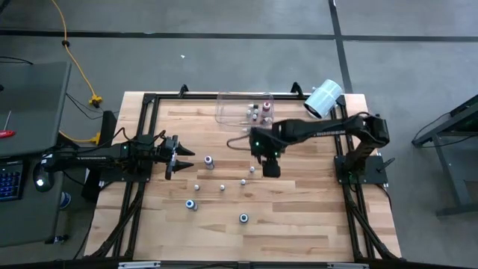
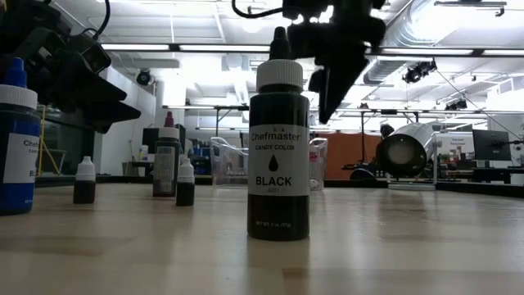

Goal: Pick & Place food coloring
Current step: Put the small purple food coloring into the transparent container

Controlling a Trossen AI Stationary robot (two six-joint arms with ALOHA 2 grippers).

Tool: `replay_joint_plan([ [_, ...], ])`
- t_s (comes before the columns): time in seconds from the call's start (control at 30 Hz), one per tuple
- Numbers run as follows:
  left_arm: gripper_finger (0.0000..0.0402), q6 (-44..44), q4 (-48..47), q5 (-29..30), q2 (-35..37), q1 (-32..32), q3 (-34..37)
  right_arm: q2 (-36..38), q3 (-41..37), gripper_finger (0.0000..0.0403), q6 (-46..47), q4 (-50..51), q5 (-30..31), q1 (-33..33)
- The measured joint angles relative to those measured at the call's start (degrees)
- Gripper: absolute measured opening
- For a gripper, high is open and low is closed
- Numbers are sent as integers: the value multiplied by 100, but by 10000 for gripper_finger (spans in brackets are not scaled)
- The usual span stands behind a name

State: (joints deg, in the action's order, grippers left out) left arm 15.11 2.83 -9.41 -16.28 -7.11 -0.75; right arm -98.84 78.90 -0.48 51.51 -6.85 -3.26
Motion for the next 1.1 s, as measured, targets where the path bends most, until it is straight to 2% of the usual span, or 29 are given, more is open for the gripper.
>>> replay_joint_plan([
  [0.3, 234, 0, 0, 0, -1, 1, 0, -39, -898, 195, -455, -1725, 148, 141],
  [1.1, 234, 0, 0, -2, 0, 2, 0, -803, -696, 195, -189, -1874, 150, 150],
])
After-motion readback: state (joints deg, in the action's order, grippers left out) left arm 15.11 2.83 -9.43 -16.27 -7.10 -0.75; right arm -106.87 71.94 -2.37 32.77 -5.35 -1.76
